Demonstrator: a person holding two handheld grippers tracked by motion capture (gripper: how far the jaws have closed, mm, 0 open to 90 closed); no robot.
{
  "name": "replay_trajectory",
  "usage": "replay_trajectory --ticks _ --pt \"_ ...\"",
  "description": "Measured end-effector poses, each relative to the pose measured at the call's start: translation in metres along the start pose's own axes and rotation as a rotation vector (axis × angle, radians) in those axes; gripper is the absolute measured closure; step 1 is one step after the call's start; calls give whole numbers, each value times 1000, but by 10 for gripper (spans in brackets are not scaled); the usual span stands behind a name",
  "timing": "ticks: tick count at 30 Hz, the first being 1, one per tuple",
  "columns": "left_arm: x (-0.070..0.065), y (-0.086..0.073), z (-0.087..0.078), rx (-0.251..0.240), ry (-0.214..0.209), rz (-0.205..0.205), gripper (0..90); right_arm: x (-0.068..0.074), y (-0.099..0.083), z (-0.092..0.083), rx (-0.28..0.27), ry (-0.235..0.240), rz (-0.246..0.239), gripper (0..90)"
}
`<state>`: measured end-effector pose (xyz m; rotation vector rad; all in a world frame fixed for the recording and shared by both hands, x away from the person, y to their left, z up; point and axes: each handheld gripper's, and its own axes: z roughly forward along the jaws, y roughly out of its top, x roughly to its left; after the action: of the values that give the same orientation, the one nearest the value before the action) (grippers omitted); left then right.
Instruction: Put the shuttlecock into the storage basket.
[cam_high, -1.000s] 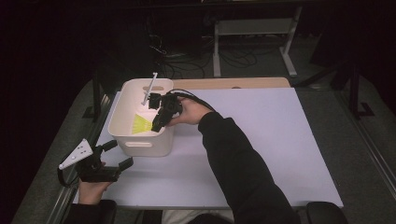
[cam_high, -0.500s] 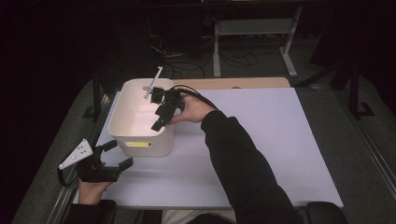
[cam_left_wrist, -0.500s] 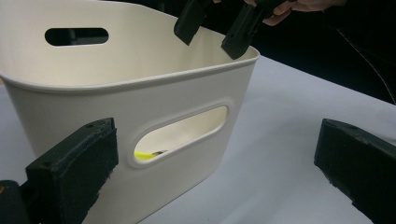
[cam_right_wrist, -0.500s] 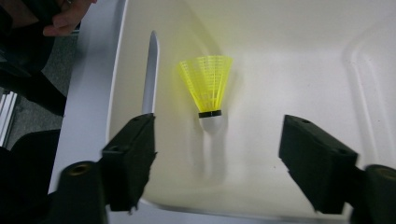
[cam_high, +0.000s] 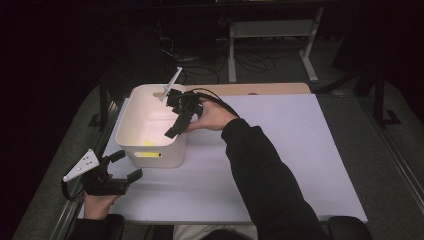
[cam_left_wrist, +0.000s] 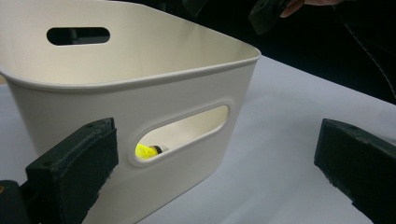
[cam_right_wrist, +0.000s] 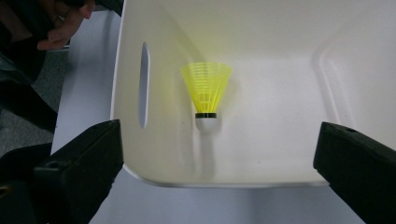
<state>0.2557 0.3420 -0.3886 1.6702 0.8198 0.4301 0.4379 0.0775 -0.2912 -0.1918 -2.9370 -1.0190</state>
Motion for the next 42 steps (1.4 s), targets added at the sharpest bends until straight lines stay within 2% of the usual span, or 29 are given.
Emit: replay_trajectory --ticks 7,24,42 --pt "0 0 0 -3 -1 -1 0 2 -4 -10 -31 -45 3 0" --pt "0 0 1 -2 0 2 0 12 -21 -25 -80 -64 -16 0" --pt "1 0 0 -9 8 -3 0 13 -46 -45 -115 -111 13 0"
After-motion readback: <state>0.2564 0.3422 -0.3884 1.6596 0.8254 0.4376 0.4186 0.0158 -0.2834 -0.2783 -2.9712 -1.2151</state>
